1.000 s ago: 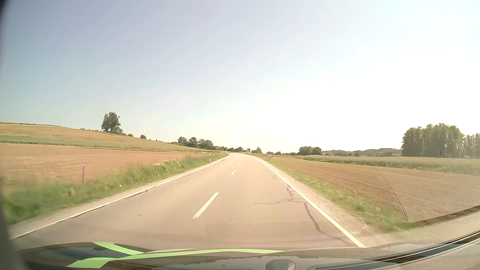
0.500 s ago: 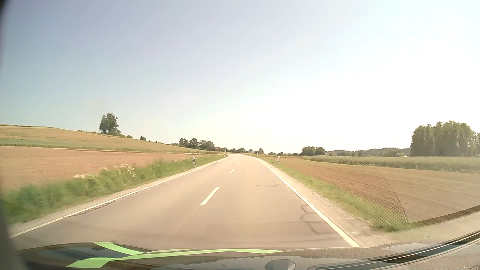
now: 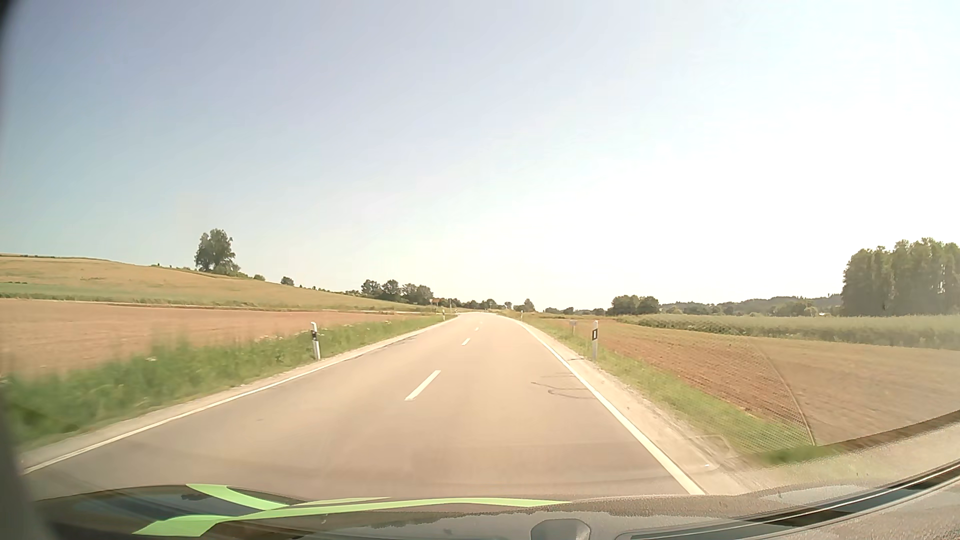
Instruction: Follow the waypoints while adhering to traffic rules and regulations
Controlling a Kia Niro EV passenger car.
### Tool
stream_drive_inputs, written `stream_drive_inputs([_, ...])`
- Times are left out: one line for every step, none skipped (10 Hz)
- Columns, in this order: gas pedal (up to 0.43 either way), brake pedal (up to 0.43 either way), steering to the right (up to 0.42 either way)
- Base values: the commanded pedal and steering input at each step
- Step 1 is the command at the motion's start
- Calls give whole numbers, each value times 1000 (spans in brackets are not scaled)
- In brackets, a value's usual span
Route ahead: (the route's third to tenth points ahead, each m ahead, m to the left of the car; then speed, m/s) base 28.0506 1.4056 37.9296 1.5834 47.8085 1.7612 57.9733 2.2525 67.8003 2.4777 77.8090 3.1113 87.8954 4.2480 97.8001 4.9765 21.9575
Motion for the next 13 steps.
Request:
stream_drive_inputs([331, 0, -8])
stream_drive_inputs([331, 0, -8])
stream_drive_inputs([319, 0, -9])
stream_drive_inputs([287, 0, -9])
stream_drive_inputs([280, 0, -8])
stream_drive_inputs([280, 0, -8])
stream_drive_inputs([287, 0, -9])
stream_drive_inputs([299, 0, -9])
stream_drive_inputs([311, 0, -8])
stream_drive_inputs([311, 0, -8])
stream_drive_inputs([319, 0, -9])
stream_drive_inputs([331, 0, -8])
stream_drive_inputs([339, 0, -9])
